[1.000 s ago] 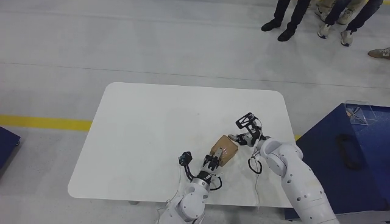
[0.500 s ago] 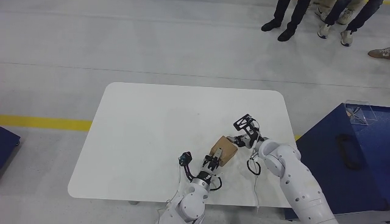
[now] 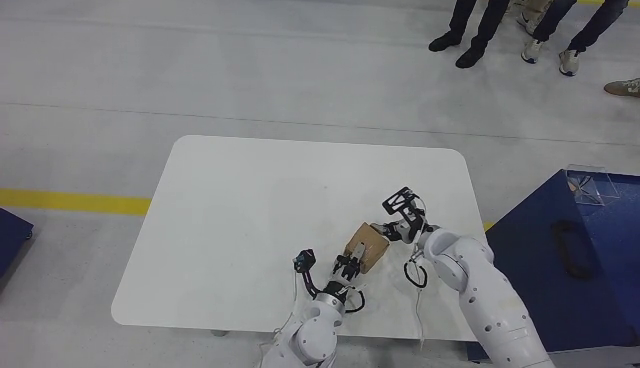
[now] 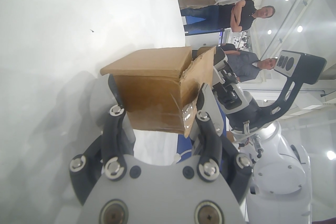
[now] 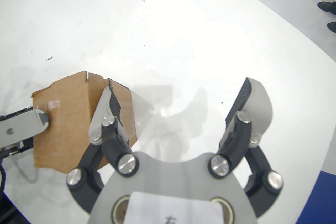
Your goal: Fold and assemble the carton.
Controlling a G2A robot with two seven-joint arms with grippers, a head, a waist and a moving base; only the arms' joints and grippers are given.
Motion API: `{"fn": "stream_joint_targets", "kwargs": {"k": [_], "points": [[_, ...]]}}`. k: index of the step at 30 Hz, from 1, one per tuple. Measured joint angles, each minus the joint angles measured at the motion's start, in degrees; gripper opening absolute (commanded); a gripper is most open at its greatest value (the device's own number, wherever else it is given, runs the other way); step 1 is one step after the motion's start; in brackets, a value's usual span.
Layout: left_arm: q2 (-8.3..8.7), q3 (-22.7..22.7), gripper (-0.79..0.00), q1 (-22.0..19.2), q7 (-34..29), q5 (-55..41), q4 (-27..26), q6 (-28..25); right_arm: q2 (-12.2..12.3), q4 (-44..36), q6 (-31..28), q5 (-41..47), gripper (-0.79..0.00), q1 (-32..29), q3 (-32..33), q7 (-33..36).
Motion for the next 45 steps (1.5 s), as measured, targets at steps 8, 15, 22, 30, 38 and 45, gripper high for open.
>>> {"fn": "stream_joint_targets", "kwargs": {"k": [8, 15, 22, 30, 38, 45], "points": [[-0.10, -0.12, -0.259, -0.21, -0.23, 0.03, 0.47, 0.69, -0.02, 0.36, 0.01, -0.25, 0.000, 0.08, -0.35, 0.84], [-0.40, -0.08, -0.274, -1.02, -0.16, -0.30, 1.82, 2.04, -0.12, 1.59, 0.04, -0.03, 0.000, 0.82, -0.71, 1.03], [-0.63, 0.13, -0.289, -1.30, 0.31, 0.02, 2.47, 2.54, 0.00, 1.43, 0.45, 0.16, 0.000, 0.73, 0.02, 0.22], [-0.88, 0.27, -0.265, -1.34, 0.74, 0.04, 2.88, 2.56, 0.65, -0.78, -3.48, 2.44, 0.000, -1.55, 2.50, -2.03], [-1.02, 0.36, -0.243, -0.86, 1.41, 0.33, 2.68, 1.86, 0.46, 0.78, -3.33, 1.66, 0.000, -0.36, 0.80, 0.63], [-0.62, -0.05, 0.000, 0.51, 3.27, 2.45, 0.56, -2.37, 0.44, 0.64, -2.07, 3.04, 0.000, -0.15, 1.53, -1.58]]}}
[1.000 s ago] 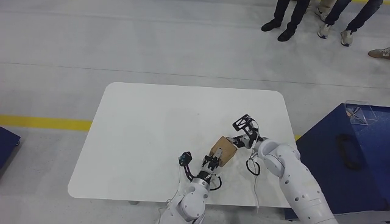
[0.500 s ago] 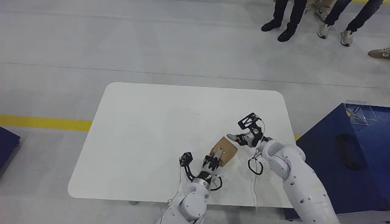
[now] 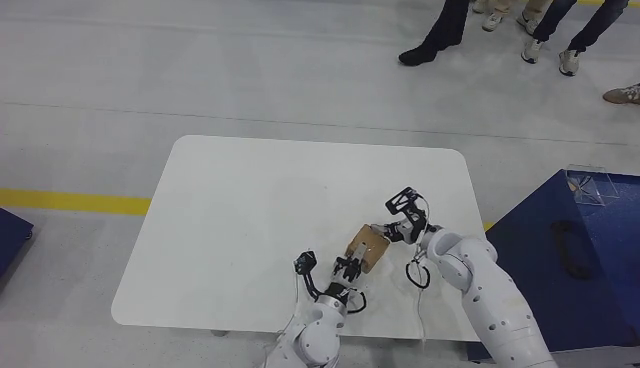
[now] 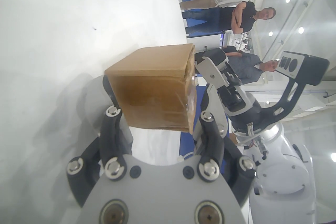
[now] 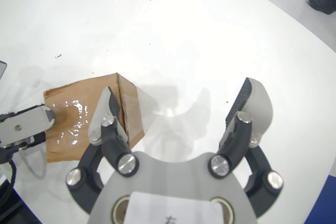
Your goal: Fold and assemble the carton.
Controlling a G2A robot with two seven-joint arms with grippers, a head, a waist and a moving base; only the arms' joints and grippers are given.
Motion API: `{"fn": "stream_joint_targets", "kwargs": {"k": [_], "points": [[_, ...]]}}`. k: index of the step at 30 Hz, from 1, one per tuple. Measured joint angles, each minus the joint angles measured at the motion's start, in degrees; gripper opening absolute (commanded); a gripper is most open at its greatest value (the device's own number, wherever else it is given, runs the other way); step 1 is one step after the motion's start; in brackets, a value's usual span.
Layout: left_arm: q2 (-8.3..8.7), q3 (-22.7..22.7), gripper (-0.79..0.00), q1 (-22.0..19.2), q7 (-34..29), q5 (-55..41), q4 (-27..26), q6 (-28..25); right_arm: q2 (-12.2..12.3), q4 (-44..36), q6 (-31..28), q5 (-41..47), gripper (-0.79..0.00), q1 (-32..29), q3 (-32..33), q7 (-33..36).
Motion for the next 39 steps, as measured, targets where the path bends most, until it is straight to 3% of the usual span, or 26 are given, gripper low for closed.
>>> {"fn": "stream_joint_targets", "kwargs": {"k": [4, 8, 13, 16, 27, 38, 39], "points": [[1.21, -0.57, 0.000, 1.36, 3.29, 6.92, -2.80, -5.86, 0.19, 0.54, 0.54, 1.36, 0.000, 0.19, 1.36, 0.71], [3.17, -0.57, 0.000, 2.30, 9.62, 24.10, -4.36, -9.58, -0.19, 3.31, 1.02, -0.71, 0.000, 2.54, -1.02, 3.79], [5.36, 0.66, 0.000, 1.64, 18.90, 50.06, -3.63, -2.68, -1.02, 7.05, -0.38, -1.26, 0.000, 5.54, -4.68, 3.53], [6.21, 0.23, 0.000, 1.38, 21.53, 59.87, -2.32, 0.70, -1.50, 8.44, -1.11, -0.91, 0.000, 7.03, -6.32, 2.85], [7.17, -1.05, 0.000, 1.69, 18.07, 63.97, -1.81, 6.58, -3.05, 11.69, -1.16, -1.79, 0.000, 10.64, -11.40, 0.94], [5.32, 2.45, 0.000, -0.53, 16.17, 62.39, 2.89, 12.77, -2.97, 13.55, -1.55, -1.12, 0.000, 10.73, -10.60, -0.08], [5.09, 2.82, -0.034, -0.85, 16.37, 62.16, 3.55, 13.19, -2.94, 13.67, -1.54, -1.02, 0.000, 10.67, -10.42, -0.17]]}}
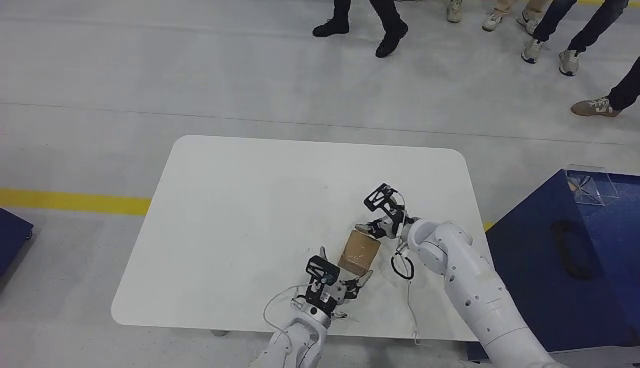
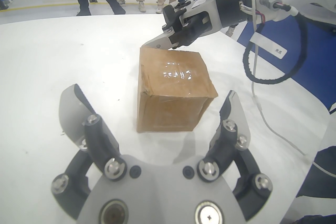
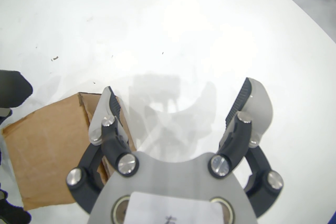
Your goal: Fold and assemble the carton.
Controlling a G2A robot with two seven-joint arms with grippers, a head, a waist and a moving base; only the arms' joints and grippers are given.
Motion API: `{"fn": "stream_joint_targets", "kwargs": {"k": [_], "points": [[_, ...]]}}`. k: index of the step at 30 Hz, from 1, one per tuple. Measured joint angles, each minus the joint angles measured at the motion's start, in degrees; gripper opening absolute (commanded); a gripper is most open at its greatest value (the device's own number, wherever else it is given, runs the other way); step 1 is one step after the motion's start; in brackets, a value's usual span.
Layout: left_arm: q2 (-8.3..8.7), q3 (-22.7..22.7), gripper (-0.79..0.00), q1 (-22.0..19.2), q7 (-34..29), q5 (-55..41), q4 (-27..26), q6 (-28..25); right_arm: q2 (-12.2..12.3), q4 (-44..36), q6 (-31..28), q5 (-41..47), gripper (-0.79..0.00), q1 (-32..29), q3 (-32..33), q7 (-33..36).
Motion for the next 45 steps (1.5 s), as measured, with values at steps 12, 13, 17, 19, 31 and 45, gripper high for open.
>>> {"fn": "stream_joint_targets", "kwargs": {"k": [12, 13, 17, 19, 31, 45], "points": [[-2.22, 3.19, -0.299, -3.18, 1.85, -2.01, 5.99, 1.77, 0.24, 0.76, -0.03, 1.04, 0.000, -0.18, 1.36, -0.31], [-2.37, 3.28, -0.339, -3.37, 1.94, -2.35, 6.34, 1.83, 0.24, 0.77, -0.05, 1.12, 0.000, -0.20, 1.38, -0.31], [-2.89, 3.60, -0.659, -4.09, 2.01, -3.41, 7.73, 1.89, 0.20, 0.93, 0.07, 1.24, 0.000, -0.14, 1.35, -0.26], [-3.08, 3.68, -0.785, -4.24, 2.13, -4.12, 8.15, 1.17, 0.21, 1.11, 0.55, 1.58, 0.000, -0.04, 1.66, -0.50], [-2.41, -3.20, -0.785, 2.74, 0.06, -29.75, -3.18, -24.94, 2.12, -0.94, 0.36, 9.73, 0.000, -2.01, 11.47, -2.98], [-0.99, -10.19, 0.000, 7.06, -29.88, -61.60, -11.43, -16.02, 1.92, -3.94, 0.36, 9.48, 0.000, -3.12, 9.20, -0.06]]}}
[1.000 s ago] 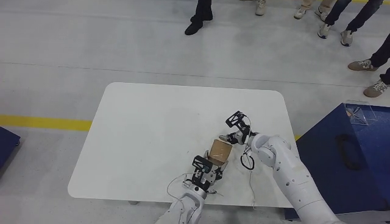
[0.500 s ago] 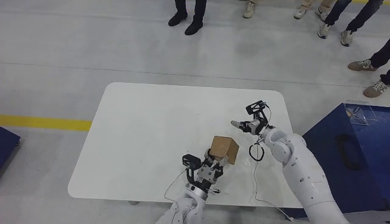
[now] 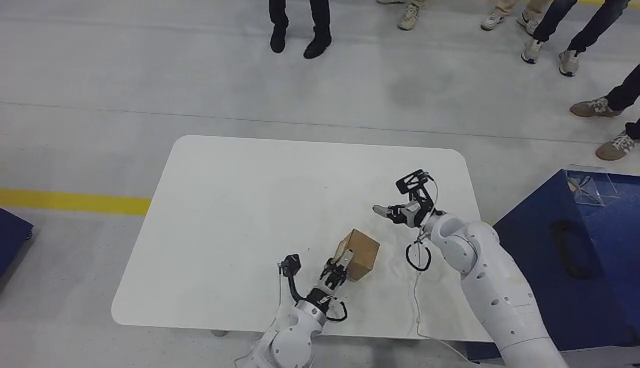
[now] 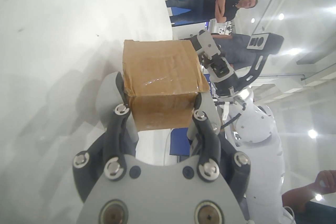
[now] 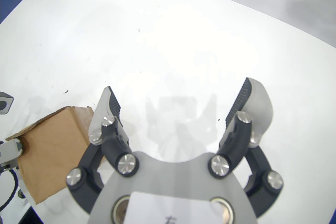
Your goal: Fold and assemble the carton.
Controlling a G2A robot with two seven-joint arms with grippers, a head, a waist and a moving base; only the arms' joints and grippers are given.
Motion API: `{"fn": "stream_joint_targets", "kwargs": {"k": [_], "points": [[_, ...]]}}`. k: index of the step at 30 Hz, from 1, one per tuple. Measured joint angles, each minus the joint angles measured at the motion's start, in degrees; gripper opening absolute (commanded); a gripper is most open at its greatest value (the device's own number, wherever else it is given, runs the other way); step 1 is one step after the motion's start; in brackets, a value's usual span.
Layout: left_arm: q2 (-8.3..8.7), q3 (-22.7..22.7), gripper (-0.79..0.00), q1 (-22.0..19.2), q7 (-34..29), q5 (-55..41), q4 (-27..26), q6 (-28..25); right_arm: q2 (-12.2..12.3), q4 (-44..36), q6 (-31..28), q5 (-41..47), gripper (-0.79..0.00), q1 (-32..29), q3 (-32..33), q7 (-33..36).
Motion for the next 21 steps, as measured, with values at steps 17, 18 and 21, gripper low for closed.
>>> {"fn": "stream_joint_targets", "kwargs": {"k": [17, 18, 21], "points": [[2.66, 2.62, -0.785, 10.31, 18.71, 34.90, -21.21, -3.02, 0.01, 0.00, -0.01, 0.00, 0.000, -0.01, 0.02, -0.01], [2.56, 4.06, -0.785, 8.86, 21.43, 40.44, -19.32, -1.21, 0.01, 0.00, 0.00, 0.00, 0.000, -0.01, 0.02, -0.01], [2.00, 7.40, -0.785, 4.89, 26.21, 53.02, -13.38, 6.45, 0.01, 0.00, 0.00, 0.00, 0.000, -0.01, 0.02, -0.01]]}}
